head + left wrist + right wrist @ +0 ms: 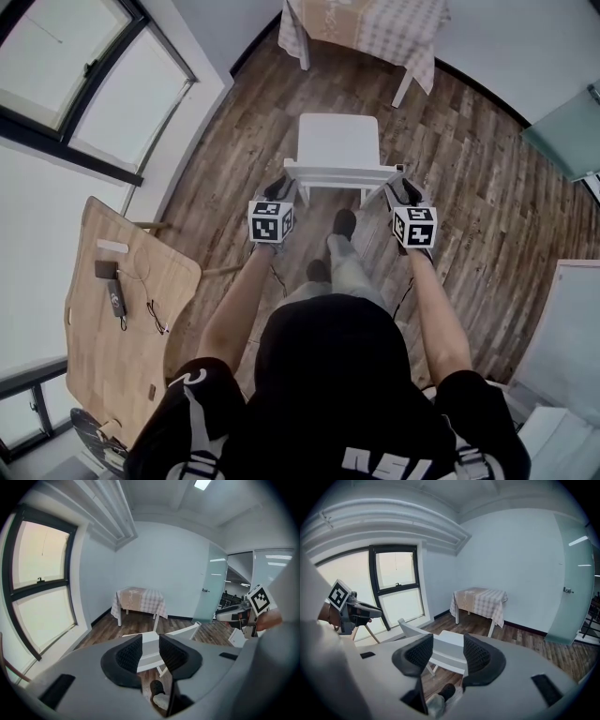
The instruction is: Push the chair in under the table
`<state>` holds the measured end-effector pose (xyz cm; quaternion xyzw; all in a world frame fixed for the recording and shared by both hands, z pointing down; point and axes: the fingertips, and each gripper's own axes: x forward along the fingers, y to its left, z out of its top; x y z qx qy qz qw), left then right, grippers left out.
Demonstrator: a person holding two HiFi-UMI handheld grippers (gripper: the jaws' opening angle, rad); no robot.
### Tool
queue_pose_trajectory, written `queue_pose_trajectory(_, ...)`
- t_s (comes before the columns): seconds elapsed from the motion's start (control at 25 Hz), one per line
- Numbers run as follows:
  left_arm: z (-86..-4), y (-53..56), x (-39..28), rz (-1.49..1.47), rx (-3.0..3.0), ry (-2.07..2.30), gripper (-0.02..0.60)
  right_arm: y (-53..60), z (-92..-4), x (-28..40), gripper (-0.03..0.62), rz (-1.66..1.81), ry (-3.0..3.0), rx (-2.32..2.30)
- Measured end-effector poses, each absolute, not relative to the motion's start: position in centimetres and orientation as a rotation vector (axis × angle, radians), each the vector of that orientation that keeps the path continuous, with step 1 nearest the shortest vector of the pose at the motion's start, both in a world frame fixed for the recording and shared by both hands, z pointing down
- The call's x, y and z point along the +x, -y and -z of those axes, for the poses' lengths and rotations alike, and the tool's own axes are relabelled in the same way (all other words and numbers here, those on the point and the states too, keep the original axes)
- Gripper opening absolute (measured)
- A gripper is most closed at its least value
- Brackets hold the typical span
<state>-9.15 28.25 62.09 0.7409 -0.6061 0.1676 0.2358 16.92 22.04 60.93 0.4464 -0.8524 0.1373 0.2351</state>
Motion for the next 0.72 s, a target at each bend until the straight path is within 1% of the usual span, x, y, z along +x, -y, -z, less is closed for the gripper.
queue_pose_trajectory(0.12, -63.3, -27.2, -9.0, -0.481, 2.010, 1.641, 0.198, -20.8, -62.7, 17.1, 0.294, -0.410, 2.311, 1.189)
queue_pose_trajectory(0.2, -64.2, -26.3, -8.9, -0.502, 1.999, 1.628, 0.247, -19.9, -64.0, 17.2, 0.351, -0.439, 2.294, 1.173)
queue_pose_trajectory(0.28, -65.1, -25.5, -8.7, -0.520, 1.993, 1.616, 0.293, -18.9, -65.2, 17.4, 0.370, -0.471, 2.278, 1.155)
queue_pose_trajectory(0.32, -65.6, -25.0, -8.6, -0.528, 1.987, 1.609, 0.305, -18.4, -65.8, 17.5, 0.382, -0.485, 2.270, 1.145)
queue_pose_trajectory(0.44, -66.8, -23.8, -8.8, -0.549, 1.957, 1.602, 0.314, -16.9, -67.3, 17.5, 0.402, -0.512, 2.242, 1.123)
queue_pose_trajectory(0.72, -69.3, -21.4, -9.9, -0.606, 1.889, 1.622, 0.344, -14.5, -70.5, 17.3, 0.411, -0.586, 2.181, 1.108)
